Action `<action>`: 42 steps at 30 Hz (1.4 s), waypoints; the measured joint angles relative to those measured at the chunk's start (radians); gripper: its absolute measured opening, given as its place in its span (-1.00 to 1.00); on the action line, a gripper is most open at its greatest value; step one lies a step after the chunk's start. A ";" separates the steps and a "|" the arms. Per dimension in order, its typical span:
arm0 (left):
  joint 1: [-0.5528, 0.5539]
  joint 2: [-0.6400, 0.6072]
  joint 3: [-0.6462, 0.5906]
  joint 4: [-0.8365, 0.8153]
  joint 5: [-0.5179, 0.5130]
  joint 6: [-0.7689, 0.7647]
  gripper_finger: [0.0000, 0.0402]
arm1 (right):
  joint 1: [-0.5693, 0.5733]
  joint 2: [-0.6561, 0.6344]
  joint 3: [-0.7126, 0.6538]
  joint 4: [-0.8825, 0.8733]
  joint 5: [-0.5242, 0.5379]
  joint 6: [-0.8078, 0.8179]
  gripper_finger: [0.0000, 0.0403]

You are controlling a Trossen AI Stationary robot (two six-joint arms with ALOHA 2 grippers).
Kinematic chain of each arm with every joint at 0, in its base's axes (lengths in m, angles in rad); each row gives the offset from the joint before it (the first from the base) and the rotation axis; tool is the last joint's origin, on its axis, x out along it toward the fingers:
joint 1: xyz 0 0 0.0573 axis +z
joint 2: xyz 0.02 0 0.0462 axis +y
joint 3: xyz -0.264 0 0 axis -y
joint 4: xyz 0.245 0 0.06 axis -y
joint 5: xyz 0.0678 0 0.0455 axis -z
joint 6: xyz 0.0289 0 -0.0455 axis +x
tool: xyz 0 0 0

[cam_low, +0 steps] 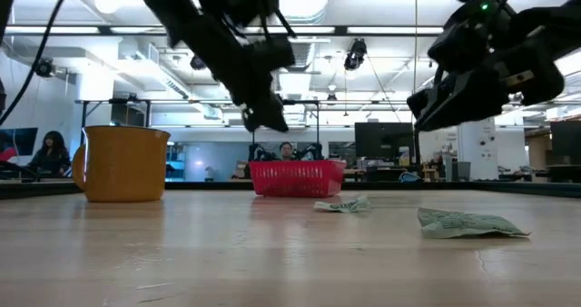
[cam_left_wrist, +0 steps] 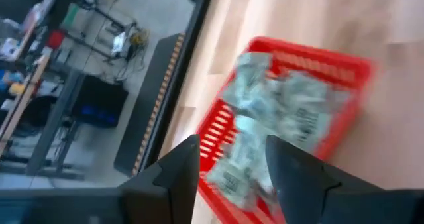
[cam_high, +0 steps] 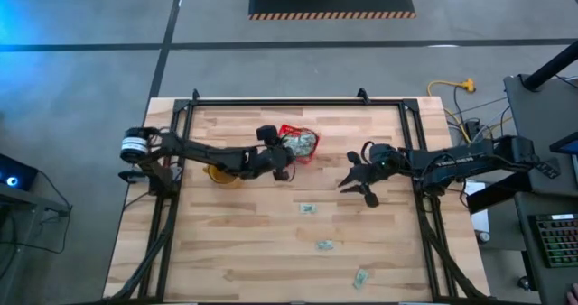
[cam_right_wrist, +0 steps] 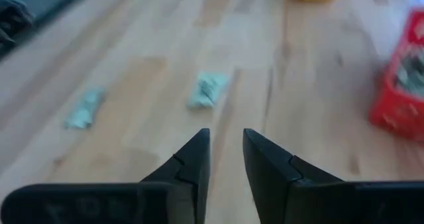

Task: Pick and place Stevia / Truvia into bins
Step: Put the top stevia packet into the red basket

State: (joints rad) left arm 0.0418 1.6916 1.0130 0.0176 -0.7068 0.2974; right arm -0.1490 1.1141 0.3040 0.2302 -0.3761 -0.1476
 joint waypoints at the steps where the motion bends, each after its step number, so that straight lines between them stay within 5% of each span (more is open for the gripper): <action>1: -0.019 -0.016 -0.002 -0.019 0.001 -0.003 -0.21 | 0.005 0.000 -0.008 0.032 -0.021 -0.005 -0.59; 13: -0.274 -0.179 -0.006 -0.089 0.060 -0.003 -0.20 | 0.089 0.002 -0.038 0.159 -0.017 -0.010 -0.55; 22: -0.324 -0.223 -0.006 -0.105 0.045 -0.004 -0.20 | 0.141 0.015 -0.043 0.273 0.057 -0.020 -0.52; 31: -0.325 -0.223 -0.006 -0.113 0.044 -0.005 -0.20 | 0.188 0.337 0.041 0.487 0.143 -0.031 -0.45; 42: -0.325 -0.223 -0.006 -0.195 0.043 -0.056 -0.20 | 0.210 0.657 0.314 0.296 0.135 -0.016 -0.43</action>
State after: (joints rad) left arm -0.2836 1.4685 1.0069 -0.1779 -0.6635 0.2412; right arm 0.0608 1.7714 0.6181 0.5263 -0.2410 -0.1631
